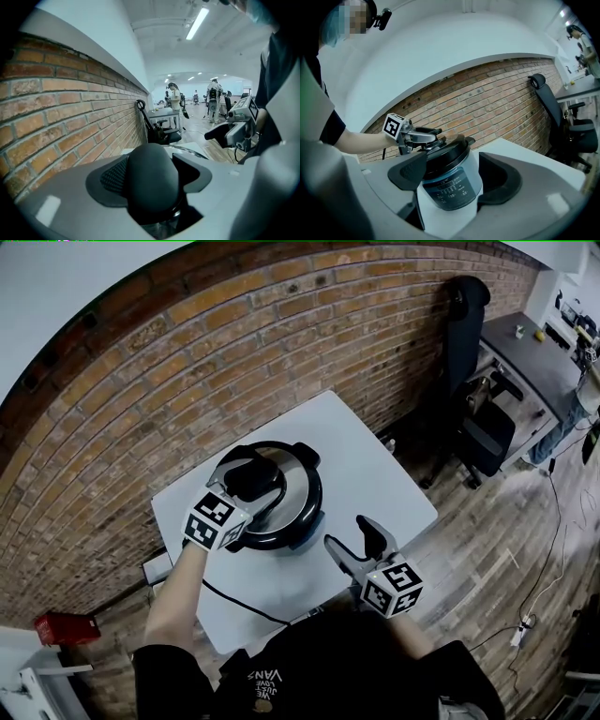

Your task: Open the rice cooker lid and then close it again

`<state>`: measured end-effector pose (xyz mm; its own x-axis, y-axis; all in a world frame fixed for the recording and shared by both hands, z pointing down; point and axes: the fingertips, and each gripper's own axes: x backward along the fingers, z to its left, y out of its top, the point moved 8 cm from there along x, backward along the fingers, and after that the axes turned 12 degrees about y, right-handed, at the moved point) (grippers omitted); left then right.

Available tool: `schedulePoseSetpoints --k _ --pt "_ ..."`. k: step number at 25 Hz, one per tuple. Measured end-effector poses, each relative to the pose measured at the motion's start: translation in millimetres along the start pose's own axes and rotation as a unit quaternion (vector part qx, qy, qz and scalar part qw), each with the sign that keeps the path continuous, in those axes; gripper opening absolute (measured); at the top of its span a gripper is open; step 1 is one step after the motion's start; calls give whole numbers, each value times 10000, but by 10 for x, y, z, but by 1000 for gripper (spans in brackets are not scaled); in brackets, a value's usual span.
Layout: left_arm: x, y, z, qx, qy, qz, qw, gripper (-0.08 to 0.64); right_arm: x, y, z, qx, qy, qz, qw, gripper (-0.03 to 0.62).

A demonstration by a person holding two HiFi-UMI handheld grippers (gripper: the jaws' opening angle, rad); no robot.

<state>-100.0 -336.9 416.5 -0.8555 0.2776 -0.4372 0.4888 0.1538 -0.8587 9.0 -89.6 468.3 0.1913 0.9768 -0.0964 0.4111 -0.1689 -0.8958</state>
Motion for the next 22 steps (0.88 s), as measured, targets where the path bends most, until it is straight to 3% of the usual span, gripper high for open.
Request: schedulePoseSetpoints --k 4,11,22 --pt "-5 0 13 -71 -93 -46 9999 298 -8 12 -39 -7 13 28 10000 339" --pt "-11 -17 86 -421 -708 -225 9964 298 42 -3 -86 -7 -93 83 9999 339" --pt "-52 -11 180 -1127 -1989 -642 9714 296 195 -10 -123 14 -530 106 9985 337"
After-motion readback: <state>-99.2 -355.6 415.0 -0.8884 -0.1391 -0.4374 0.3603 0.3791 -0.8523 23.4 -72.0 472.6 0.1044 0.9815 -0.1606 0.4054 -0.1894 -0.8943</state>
